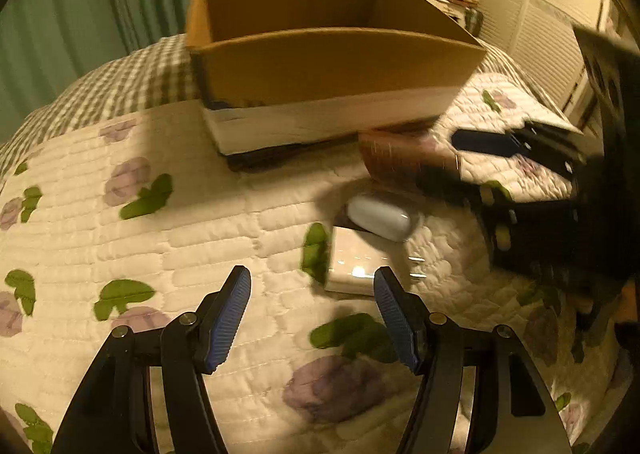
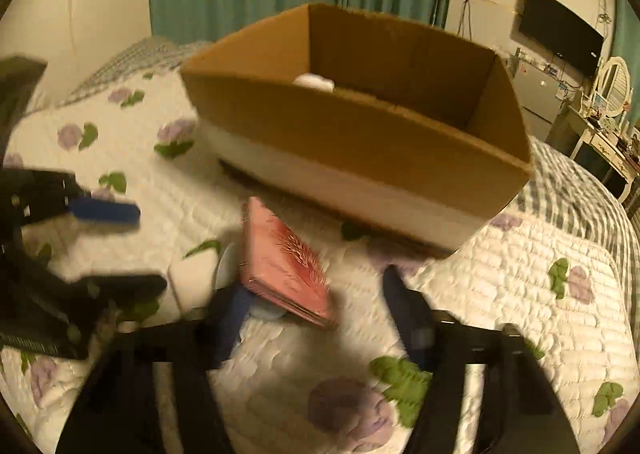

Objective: Organize rigid objects
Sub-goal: 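Grasp the small white cylinder with the left tool while the right tool grasps the pink card case, then carry the white cylinder and pink card case into the box and open both tools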

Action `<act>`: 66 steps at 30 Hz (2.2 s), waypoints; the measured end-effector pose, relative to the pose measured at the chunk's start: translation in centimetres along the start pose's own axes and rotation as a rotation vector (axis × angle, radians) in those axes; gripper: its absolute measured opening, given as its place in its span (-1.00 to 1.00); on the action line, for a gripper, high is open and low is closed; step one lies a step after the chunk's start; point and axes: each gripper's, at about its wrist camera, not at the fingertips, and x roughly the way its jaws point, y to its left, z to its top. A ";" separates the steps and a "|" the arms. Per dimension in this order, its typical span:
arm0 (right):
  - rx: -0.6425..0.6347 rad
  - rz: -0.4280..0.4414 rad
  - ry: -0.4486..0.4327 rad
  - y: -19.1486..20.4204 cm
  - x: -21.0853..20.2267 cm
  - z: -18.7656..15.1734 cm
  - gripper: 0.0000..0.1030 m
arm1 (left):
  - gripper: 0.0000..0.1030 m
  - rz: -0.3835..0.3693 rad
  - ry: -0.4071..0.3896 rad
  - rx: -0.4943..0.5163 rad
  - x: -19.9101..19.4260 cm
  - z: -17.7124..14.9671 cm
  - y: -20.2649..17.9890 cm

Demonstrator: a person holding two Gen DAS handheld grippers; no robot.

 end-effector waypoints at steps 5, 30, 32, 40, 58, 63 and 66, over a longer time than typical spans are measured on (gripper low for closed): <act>0.027 0.043 0.005 -1.0 0.6 0.5 -0.70 | 0.30 -0.093 0.025 0.030 0.5 0.3 -1.7; 0.082 0.034 -0.041 -1.8 -1.7 -0.1 -0.80 | 0.09 -0.064 0.064 -0.032 3.0 0.7 -2.6; 0.098 0.023 -0.046 -2.0 -2.1 -0.3 -0.80 | 0.09 -0.050 0.055 -0.029 2.5 0.3 -2.4; 0.157 0.000 -0.052 -2.6 -4.4 -1.7 -0.82 | 0.09 -0.009 -0.011 -0.063 -1.3 -1.6 -1.4; 0.139 -0.054 -0.206 -0.2 -13.6 -0.3 -0.82 | 0.09 0.046 -0.287 -0.121 -12.3 -0.6 -2.1; 0.150 -0.064 -0.266 -0.2 -17.1 1.3 -0.82 | 0.09 0.066 -0.322 -0.096 -14.9 1.1 -2.5; 0.154 -0.063 -0.303 -0.4 -18.8 2.5 -0.82 | 0.09 0.050 -0.357 -0.105 -16.3 1.9 -2.4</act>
